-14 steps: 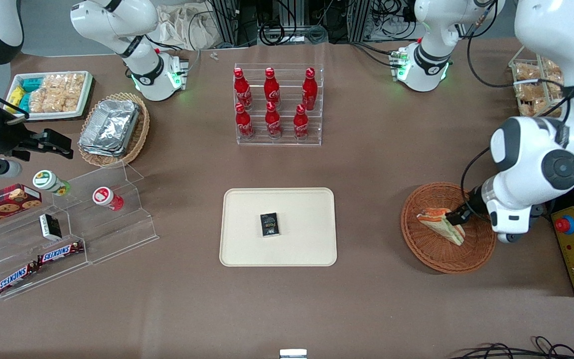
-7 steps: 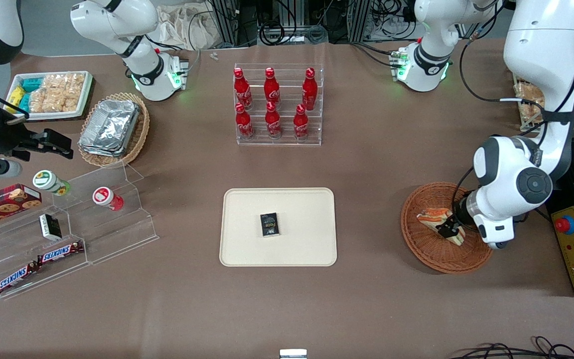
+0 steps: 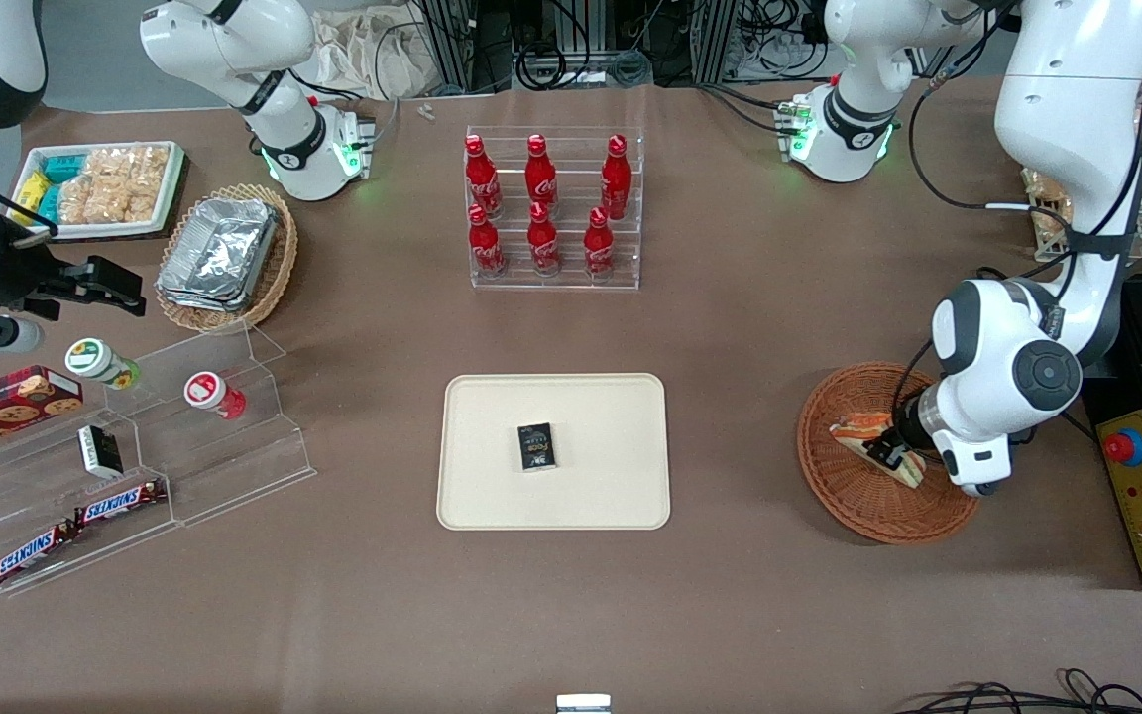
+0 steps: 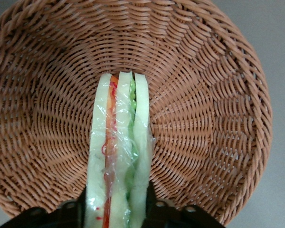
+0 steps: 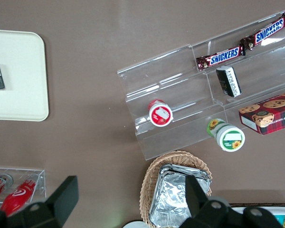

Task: Place sandwich from basket to tray
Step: 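Lift the sandwich out of the basket and carry it to the cream tray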

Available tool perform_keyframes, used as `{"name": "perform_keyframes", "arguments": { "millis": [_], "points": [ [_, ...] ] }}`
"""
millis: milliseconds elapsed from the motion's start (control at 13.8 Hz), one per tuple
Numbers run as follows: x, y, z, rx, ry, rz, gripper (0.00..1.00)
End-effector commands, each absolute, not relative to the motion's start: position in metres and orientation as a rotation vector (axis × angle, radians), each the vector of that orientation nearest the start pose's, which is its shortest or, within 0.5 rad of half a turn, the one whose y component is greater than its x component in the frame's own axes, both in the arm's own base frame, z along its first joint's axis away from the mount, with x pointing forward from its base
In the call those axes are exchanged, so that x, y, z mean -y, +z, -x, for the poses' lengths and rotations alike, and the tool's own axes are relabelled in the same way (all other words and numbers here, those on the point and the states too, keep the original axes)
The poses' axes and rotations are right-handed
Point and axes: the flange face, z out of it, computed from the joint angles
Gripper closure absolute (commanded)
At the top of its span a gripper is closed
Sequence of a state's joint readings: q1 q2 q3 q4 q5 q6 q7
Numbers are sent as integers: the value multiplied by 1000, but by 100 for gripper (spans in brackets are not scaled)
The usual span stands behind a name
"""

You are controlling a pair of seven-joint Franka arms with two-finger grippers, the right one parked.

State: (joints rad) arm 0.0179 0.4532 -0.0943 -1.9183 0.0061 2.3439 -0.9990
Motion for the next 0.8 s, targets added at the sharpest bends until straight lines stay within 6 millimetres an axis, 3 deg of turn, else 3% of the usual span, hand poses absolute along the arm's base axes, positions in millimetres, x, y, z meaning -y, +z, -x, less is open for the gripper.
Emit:
{"name": "perform_keyframes", "arguments": {
  "millis": [0,145,361,506,723],
  "points": [
    [47,289,-620,1403,8,2833,100],
    [49,333,-614,1364,57,2824,100],
    [93,388,-605,1102,142,2934,100],
    [148,414,-602,914,192,3006,100],
    [234,409,-580,472,226,3147,100]
  ]
}}
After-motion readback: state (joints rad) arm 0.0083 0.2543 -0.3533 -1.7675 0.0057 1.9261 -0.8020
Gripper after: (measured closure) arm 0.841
